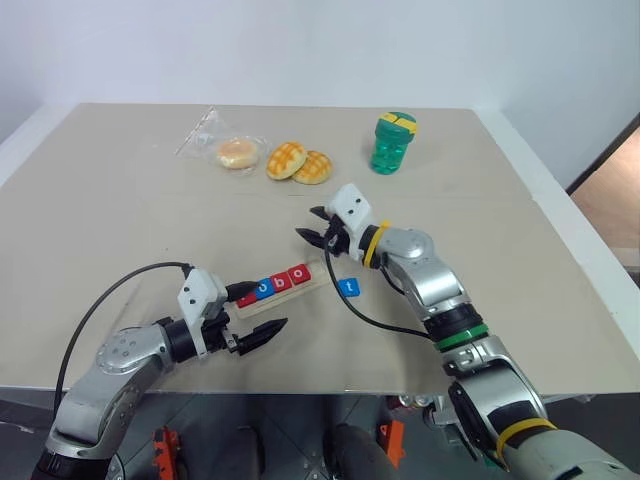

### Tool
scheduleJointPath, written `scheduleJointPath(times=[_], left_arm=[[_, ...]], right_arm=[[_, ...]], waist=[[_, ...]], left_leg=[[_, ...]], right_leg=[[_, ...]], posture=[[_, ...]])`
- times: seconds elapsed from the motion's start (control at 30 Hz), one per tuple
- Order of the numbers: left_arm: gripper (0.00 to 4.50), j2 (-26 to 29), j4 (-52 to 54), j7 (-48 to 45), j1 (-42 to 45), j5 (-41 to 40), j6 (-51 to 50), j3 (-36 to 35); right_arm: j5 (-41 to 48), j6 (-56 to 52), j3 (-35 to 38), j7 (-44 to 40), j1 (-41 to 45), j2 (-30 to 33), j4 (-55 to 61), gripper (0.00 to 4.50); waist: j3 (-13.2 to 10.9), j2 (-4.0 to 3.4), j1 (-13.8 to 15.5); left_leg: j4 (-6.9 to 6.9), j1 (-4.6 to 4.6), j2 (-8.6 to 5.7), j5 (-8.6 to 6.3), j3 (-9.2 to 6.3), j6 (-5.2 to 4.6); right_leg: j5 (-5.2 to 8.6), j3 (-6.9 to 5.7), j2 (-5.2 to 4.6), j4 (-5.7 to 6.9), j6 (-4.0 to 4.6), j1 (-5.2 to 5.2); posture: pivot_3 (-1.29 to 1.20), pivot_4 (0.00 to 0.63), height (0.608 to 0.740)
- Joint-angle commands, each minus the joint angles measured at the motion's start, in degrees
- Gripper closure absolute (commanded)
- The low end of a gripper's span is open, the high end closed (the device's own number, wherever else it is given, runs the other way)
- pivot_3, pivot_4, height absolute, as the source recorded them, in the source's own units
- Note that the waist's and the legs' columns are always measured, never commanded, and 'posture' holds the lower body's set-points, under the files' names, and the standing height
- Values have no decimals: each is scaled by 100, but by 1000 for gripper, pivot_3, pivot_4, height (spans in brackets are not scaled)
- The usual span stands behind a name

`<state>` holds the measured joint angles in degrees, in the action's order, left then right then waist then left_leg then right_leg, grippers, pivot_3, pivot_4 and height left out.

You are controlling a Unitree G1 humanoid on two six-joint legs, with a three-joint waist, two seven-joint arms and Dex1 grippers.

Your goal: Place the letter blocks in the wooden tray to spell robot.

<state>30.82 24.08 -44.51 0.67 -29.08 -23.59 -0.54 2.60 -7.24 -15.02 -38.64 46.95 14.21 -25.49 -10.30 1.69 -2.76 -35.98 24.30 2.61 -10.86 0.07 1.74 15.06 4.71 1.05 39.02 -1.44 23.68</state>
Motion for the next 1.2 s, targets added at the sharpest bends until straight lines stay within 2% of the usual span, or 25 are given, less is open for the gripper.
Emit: scheduleJointPath(times=[0.03,0.07,0.13,0.47,0.73,1.2], left_arm=[[0,31,263,60,8,39,58,-29],[0,28,277,72,7,37,53,-23],[0,27,302,93,-5,32,49,-17],[0,-321,260,571,177,-424,-126,-427],[0,-384,333,806,65,-46,105,-317],[0,-356,266,766,40,150,174,-235]], right_arm=[[-221,579,-86,-91,386,-188,-519,2383],[-212,691,-72,-132,428,-216,-656,2775],[-279,937,-50,-175,539,-246,-953,3203],[-473,1450,-110,-623,1004,-289,-1851,3203],[-891,1891,-224,-752,1421,-219,-2864,3203],[-1284,2393,-323,-974,1585,-161,-3188,3203]], waist=[[0,0,-1],[0,0,-6],[0,0,-4],[0,0,-5],[0,0,-8],[0,-1,-5]], left_leg=[[0,0,0,0,0,0],[0,0,1,0,-1,0],[1,-1,5,0,-4,0],[0,-1,4,0,-2,0],[-2,-2,3,1,-5,1],[0,-4,3,1,-5,1]], right_leg=[[0,0,0,0,0,0],[-1,0,1,1,1,0],[-2,-3,7,3,4,1],[-6,-1,4,3,11,0],[-18,-4,5,4,32,-3],[-21,-3,6,5,37,-3]], posture=[[0,150,740],[0,150,740],[0,150,740],[0,150,740],[0,150,740],[0,150,740]])
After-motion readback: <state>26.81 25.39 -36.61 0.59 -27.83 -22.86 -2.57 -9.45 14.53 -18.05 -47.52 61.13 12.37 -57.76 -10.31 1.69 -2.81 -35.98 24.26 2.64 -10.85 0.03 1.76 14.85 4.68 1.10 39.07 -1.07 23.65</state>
